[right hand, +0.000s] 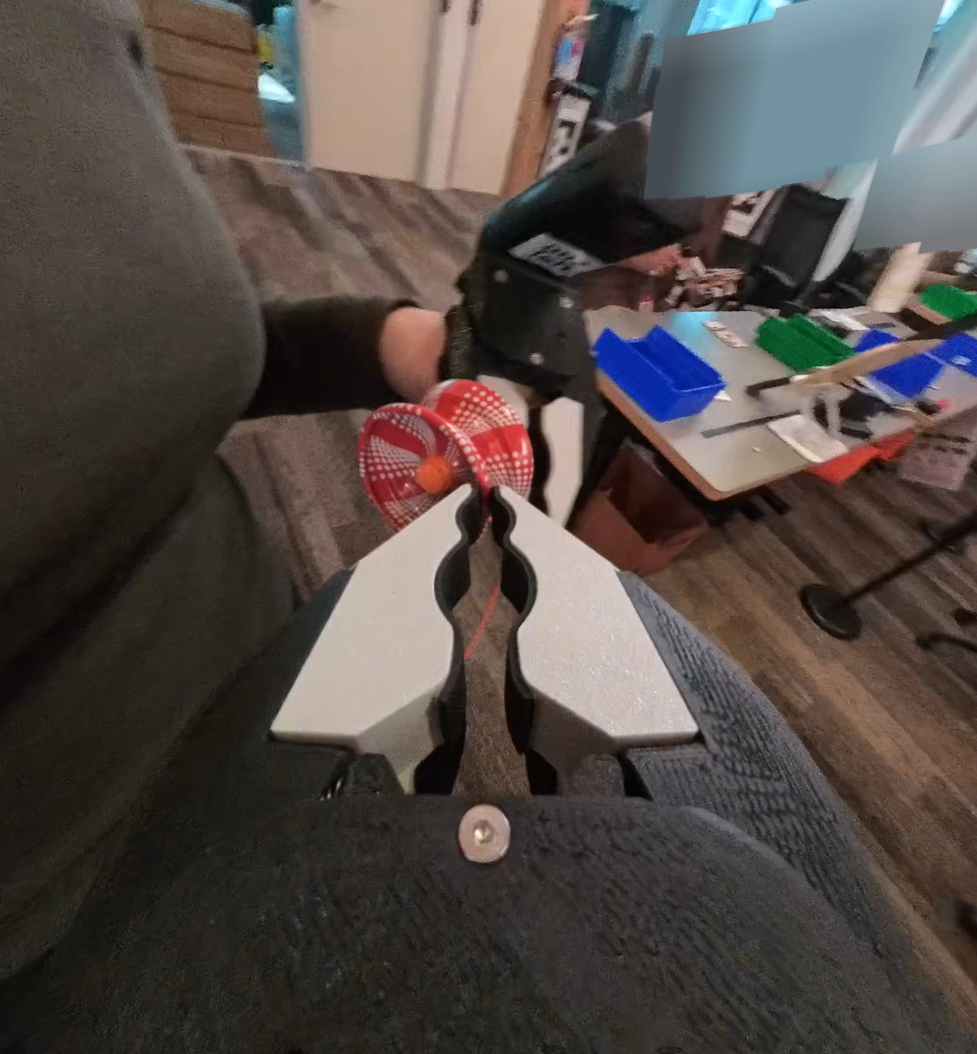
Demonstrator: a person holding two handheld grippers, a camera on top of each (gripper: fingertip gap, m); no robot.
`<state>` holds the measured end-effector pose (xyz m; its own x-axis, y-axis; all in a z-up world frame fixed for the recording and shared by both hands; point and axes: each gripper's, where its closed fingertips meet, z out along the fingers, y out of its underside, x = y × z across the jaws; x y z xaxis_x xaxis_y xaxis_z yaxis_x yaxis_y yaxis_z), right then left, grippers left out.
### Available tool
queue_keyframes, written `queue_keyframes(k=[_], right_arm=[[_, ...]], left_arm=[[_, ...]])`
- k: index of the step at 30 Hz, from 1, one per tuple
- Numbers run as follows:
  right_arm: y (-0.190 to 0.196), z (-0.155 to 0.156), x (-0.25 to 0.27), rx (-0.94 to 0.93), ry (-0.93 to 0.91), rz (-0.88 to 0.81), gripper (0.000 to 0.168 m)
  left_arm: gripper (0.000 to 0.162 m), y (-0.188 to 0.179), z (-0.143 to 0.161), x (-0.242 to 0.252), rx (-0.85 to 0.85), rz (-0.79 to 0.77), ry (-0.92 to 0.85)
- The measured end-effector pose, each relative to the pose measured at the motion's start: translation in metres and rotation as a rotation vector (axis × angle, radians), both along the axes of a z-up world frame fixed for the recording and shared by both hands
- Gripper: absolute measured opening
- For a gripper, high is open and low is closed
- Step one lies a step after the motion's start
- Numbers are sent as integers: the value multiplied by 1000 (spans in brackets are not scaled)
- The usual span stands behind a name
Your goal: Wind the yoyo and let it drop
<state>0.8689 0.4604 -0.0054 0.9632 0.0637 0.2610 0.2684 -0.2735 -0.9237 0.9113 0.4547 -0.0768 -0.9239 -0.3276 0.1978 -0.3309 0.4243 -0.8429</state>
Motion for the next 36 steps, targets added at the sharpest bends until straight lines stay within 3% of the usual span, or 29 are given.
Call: queue_keyframes(k=[2, 4, 8, 10, 13, 15, 18, 20, 22, 26, 31, 33, 36], right_arm=[[1, -19, -16, -123, -46, 93, 1], [-3, -44, -13, -291, -104, 73, 1], [-25, -71, 42, -550, -296, -225, 1], [-31, -64, 61, -522, -293, -338, 1], [-32, -38, 74, -330, -242, -424, 1], [-21, -18, 60, -170, -178, -348, 1], [-3, -3, 10, -33, -114, -64, 1], [-1, -14, -11, -95, -55, 61, 1], [-3, -40, -9, -249, -81, 50, 1], [-25, -79, 49, -545, -251, -264, 1], [-32, -54, 86, -333, -95, -481, 1], [-22, -39, 78, -169, 27, -423, 1], [-6, -13, 40, 28, 175, -166, 1]], left_arm=[[0, -3, 7, 4, 1, 0, -50], [0, -6, 22, 2, -18, -15, -105], [0, -8, 34, -13, 7, -56, -119], [0, -3, 19, -14, 101, -57, -86], [0, 1, -8, -12, 199, -61, -23], [0, 0, -18, -7, 207, -54, -7], [0, -1, -19, 4, 187, -17, -20], [0, -1, -8, 12, 149, 21, -71], [0, -2, 12, 12, 73, 22, -124], [0, -5, 38, -8, -48, -55, -71], [0, 8, -8, -13, 174, -52, 31], [0, 11, -27, -6, 256, -14, 29], [0, 17, -42, 9, 320, 43, 14]])
